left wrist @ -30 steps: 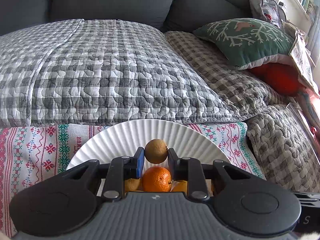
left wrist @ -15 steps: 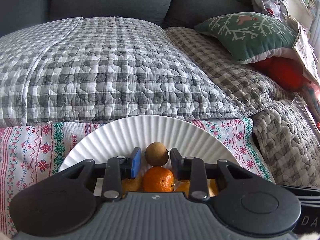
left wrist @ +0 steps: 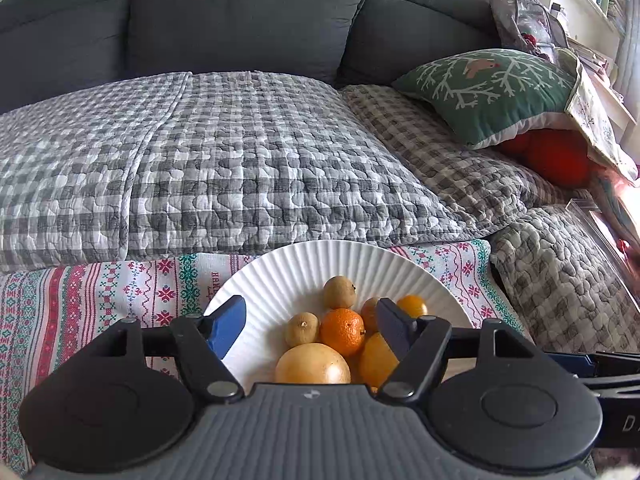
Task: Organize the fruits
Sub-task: 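Withdraw both tools toward the orange and green tomatoes on the cloth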
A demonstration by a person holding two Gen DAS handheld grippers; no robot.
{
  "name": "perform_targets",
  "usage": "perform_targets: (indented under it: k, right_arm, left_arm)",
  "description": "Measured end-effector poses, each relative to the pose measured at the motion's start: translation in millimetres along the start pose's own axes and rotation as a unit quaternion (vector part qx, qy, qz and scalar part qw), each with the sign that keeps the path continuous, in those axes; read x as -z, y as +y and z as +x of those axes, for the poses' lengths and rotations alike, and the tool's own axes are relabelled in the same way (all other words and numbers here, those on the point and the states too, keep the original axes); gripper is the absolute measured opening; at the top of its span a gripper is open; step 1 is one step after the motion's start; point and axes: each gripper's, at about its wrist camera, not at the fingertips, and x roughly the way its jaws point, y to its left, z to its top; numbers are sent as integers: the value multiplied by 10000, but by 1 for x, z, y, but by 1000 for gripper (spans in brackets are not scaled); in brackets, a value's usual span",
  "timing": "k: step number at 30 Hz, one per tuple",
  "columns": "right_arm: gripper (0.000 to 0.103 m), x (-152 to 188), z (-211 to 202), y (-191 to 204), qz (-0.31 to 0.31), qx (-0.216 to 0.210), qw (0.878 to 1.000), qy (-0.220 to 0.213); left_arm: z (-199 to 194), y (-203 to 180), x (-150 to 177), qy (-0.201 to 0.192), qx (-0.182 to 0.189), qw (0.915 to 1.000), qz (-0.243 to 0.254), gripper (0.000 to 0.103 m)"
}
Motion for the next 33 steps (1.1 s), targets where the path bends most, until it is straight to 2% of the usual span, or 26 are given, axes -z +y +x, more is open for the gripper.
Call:
perform_targets:
  k: [6, 17, 28, 33]
  right_arm:
    - [73, 12, -19, 11, -94, 127, 9999, -10]
    - [86, 46, -45, 27, -167, 397, 9991, 13]
    - [94, 79, -68, 48, -568, 661, 9962, -10]
    - [97, 94, -78, 55, -698, 710, 9950, -7]
  left_arm:
    - [-35, 8, 13, -82, -37, 9999, 61, 76]
    - [-87, 18, 53, 21, -228, 9995, 213, 91]
    - [-124, 21, 96, 192, -330, 9987, 341, 95]
    - [-138, 20, 115, 301, -449, 9970, 547, 95]
